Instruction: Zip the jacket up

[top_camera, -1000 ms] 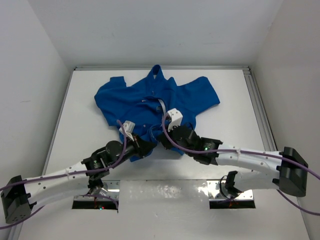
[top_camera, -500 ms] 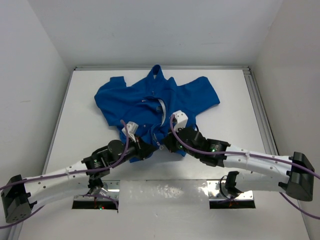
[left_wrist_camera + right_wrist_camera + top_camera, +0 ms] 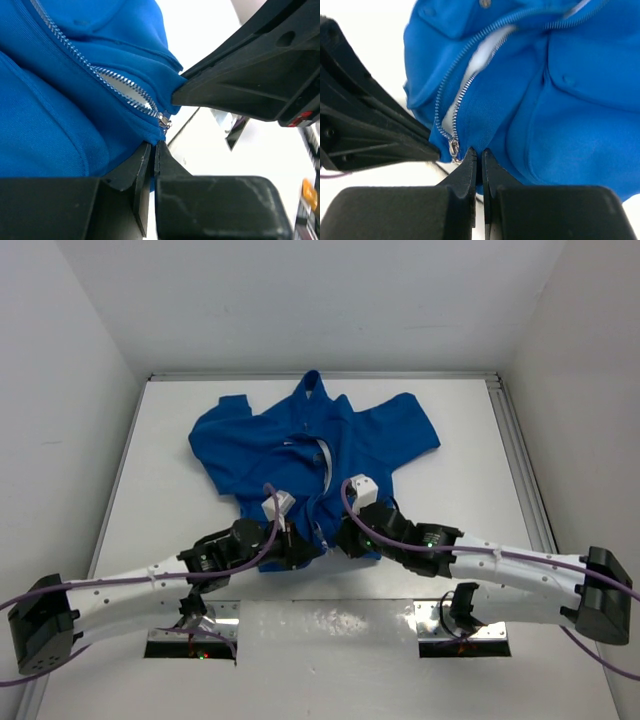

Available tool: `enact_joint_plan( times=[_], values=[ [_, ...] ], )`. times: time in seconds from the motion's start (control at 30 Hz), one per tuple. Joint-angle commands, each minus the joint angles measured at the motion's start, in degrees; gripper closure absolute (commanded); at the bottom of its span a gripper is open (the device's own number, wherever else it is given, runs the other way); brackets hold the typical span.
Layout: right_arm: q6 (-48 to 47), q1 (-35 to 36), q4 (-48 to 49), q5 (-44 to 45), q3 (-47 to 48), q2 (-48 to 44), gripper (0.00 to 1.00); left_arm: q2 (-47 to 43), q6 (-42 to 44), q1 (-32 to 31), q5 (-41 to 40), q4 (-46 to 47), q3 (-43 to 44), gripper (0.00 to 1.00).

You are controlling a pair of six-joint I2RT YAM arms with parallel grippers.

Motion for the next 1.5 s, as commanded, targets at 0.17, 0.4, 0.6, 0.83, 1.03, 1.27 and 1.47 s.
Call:
enact_joint_plan(
  times=[0.17,0.4,0.6,0.83,1.03,1.27,1.47],
  values=[
    [1.9,-1.1,-1.6,3.9,-3.8,-2.5,1.00,4.3,0.6,-1.4,10.2,-3.4,-1.2,1.00],
    [1.6,-1.0,-6.7,-0.1,-2.7,-3.6,0.84,4.7,0.3,-1.4,11.8,-2.6,-2.0,1.00],
    [1.5,-1.0,-9.4,-3.6,-2.2,-7.7,0.50,5.3,0.3,-1.4,13.3,-3.4,-2.1,1.00],
    [8.0,3.3,-0.3,-12.9,-7.2,-7.5,0.89,5.4,0.6,-1.4,12.0,-2.6,-2.9,1.00],
    [10.9,11.2,15.0,-2.2,-15.9,-3.6,1.00,4.7,-1.3,-1.4,11.8,0.8,-5.8,1.00],
    [20.0,14.6,42.7,4.2,-30.4,-0.3,0.73,2.6,-5.5,-1.4,11.6,5.3,-8.8,1.00],
    [24.8,16.0,53.6,4.5,-32.8,7.3,0.58,1.8,-6.4,-1.4,10.9,5.4,-9.3,1.00]
  ],
)
